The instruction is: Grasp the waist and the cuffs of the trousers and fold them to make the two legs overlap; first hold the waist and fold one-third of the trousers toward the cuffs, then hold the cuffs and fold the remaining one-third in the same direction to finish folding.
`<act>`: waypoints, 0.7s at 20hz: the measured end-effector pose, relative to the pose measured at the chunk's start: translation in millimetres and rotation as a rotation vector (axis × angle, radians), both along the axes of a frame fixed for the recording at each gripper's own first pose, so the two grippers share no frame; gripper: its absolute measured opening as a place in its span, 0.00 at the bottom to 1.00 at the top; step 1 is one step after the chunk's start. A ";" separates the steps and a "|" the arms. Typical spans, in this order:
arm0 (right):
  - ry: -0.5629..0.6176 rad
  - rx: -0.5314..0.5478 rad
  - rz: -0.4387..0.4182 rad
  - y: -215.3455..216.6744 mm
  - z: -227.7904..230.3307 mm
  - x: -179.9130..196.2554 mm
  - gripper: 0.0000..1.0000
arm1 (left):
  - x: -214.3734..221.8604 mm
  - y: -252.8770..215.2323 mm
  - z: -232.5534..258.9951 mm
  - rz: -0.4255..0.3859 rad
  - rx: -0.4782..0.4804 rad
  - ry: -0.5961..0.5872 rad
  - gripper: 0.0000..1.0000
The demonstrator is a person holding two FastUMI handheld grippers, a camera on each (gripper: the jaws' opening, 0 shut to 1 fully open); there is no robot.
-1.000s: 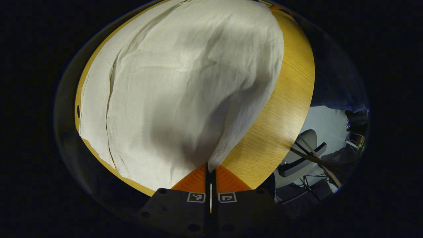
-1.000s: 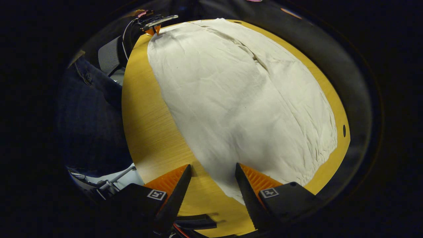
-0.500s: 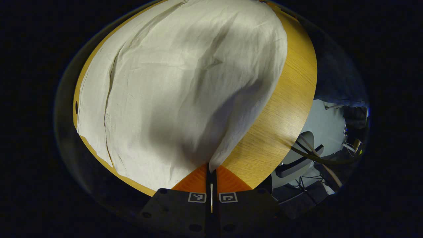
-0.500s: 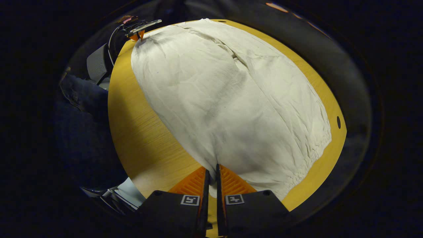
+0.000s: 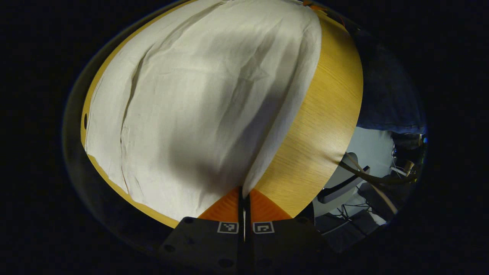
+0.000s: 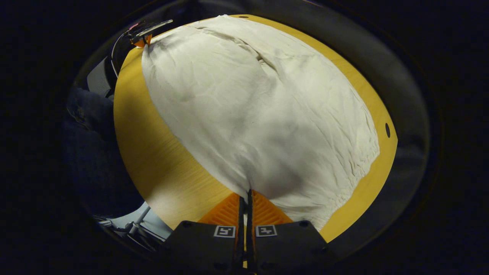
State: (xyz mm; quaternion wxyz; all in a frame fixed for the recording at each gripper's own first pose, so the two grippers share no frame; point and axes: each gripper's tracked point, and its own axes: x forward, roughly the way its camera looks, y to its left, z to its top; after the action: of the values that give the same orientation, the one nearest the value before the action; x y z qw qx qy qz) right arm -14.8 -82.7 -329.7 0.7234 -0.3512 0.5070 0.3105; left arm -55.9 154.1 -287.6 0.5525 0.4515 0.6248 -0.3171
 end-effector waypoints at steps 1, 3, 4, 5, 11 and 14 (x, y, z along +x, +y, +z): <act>-0.031 0.011 -0.024 3.5 6.4 7.3 0.05 | 7.6 -1.2 7.3 0.034 -0.023 -0.016 0.00; -0.078 0.033 -0.077 9.6 20.5 20.6 0.05 | 31.1 -1.1 25.6 0.074 -0.042 -0.071 0.00; -0.112 0.046 -0.101 12.2 30.0 30.2 0.05 | 47.6 -1.3 35.7 0.076 -0.041 -0.112 0.00; -0.157 0.061 -0.134 17.2 41.9 42.5 0.05 | 65.4 -3.5 45.2 0.078 -0.041 -0.157 0.00; -0.377 0.164 -0.334 33.3 99.7 122.7 0.05 | 183.5 -27.5 94.3 0.129 -0.067 -0.412 0.00; -0.471 0.206 -0.430 36.0 120.1 160.4 0.05 | 261.5 -47.7 120.5 0.146 -0.084 -0.584 0.00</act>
State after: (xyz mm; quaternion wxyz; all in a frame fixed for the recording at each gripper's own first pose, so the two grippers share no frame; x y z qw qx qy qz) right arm 145.5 -46.7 -209.6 0.9013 -0.2231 0.3544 0.1107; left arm 205.6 106.4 -167.1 0.7482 0.4543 0.4567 -0.1590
